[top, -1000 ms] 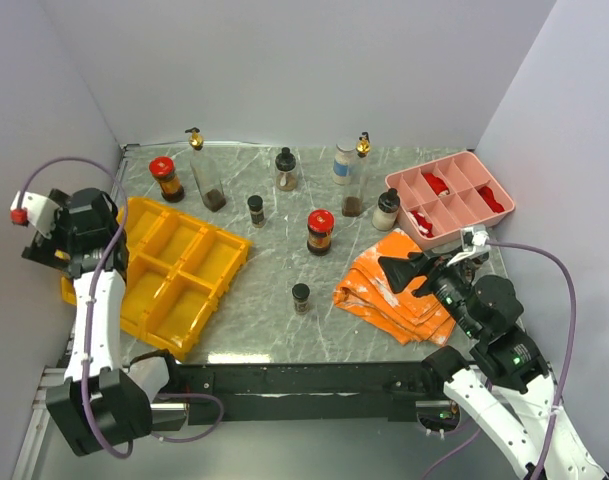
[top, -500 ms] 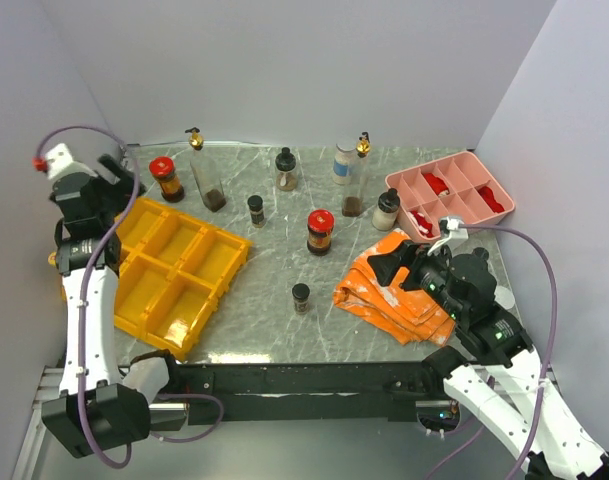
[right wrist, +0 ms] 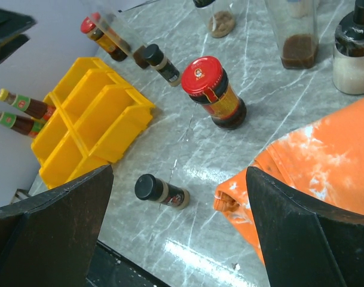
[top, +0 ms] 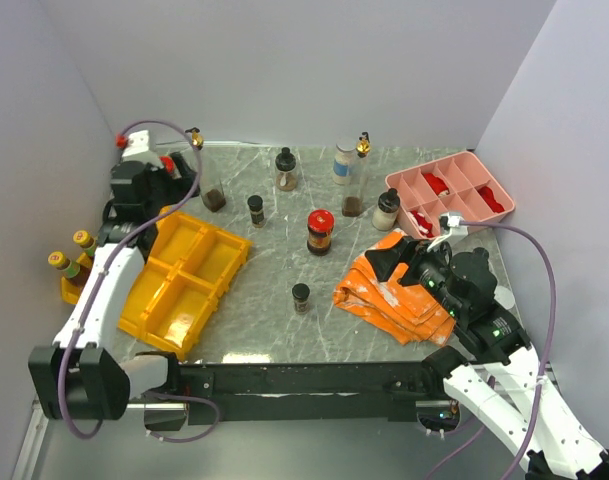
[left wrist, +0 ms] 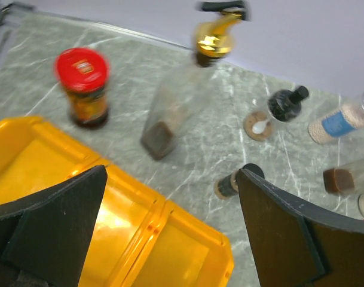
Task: Organize the condiment bottles
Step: Pick up the bottle from the center of the board.
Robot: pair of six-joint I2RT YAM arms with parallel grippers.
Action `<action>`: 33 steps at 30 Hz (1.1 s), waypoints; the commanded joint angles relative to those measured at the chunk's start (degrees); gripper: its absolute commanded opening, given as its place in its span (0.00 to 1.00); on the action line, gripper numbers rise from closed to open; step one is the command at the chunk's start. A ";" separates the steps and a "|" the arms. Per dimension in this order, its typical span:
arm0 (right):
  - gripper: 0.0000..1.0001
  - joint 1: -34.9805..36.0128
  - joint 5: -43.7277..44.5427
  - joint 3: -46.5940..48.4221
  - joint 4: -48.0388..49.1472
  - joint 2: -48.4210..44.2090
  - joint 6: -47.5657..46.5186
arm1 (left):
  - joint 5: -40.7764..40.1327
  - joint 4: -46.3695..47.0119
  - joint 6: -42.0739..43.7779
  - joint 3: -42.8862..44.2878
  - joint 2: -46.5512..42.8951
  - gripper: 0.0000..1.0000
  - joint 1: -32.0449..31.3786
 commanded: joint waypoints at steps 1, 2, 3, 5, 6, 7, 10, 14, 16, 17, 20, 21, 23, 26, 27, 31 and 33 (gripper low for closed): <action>1.00 0.36 -0.77 0.62 3.71 0.12 -1.92 | -4.59 9.92 6.87 3.24 3.51 0.98 -4.59; 1.00 0.36 -0.68 0.71 3.54 0.04 -2.18 | -4.16 12.99 8.01 2.89 4.57 0.98 -4.77; 1.00 0.36 -0.68 0.71 3.54 0.04 -2.54 | -3.63 14.50 8.28 2.54 4.92 0.99 -4.78; 1.00 0.36 -0.85 0.98 3.62 -0.49 -3.42 | -2.66 17.31 8.98 1.58 6.15 0.99 -4.78; 1.00 0.36 -1.03 0.63 3.88 -0.67 -3.59 | -2.49 19.07 9.16 1.40 6.68 0.99 -4.78; 1.00 0.36 -1.55 0.36 4.32 -0.84 -3.51 | -2.31 19.52 9.60 1.75 7.29 0.98 -4.78; 1.00 0.27 -3.66 -0.95 6.69 -1.72 -3.16 | -0.74 20.40 10.92 3.32 10.46 0.95 -4.78; 1.00 0.27 -4.55 -1.57 8.63 -1.72 -3.15 | 4.53 19.70 12.32 6.31 15.90 0.90 -4.78; 1.00 0.27 -4.55 -1.31 8.72 -1.37 -3.50 | 4.02 20.22 12.33 7.54 17.23 0.84 -4.78; 1.00 0.36 -4.46 -1.22 8.72 -1.20 -3.68 | 3.06 20.75 12.41 7.64 18.10 0.83 -4.78; 1.00 0.36 -4.11 -0.96 8.90 -1.11 -4.12 | 3.23 24.61 12.50 7.11 19.51 0.81 -4.78; 1.00 0.36 -3.93 -0.96 8.81 -1.19 -4.21 | 3.58 25.32 12.41 7.28 20.04 0.80 -4.78; 1.00 0.27 -3.58 -0.96 8.81 -1.28 -4.30 | 4.28 25.94 12.50 8.51 21.88 0.78 -4.69; 1.00 0.36 -3.40 -1.05 8.90 -1.37 -4.30 | 4.55 26.20 12.85 10.45 24.08 0.73 -4.69; 1.00 0.36 -3.32 -1.05 8.90 -1.46 -4.30 | 5.16 26.38 13.03 10.80 24.52 0.72 -4.69; 1.00 0.27 -2.79 -1.13 9.07 -1.20 -4.47 | 4.99 26.47 13.82 12.82 26.63 0.69 -4.69; 1.00 0.36 -2.35 -1.05 9.07 -1.11 -4.56 | 4.99 26.47 14.08 13.44 27.86 0.68 -4.69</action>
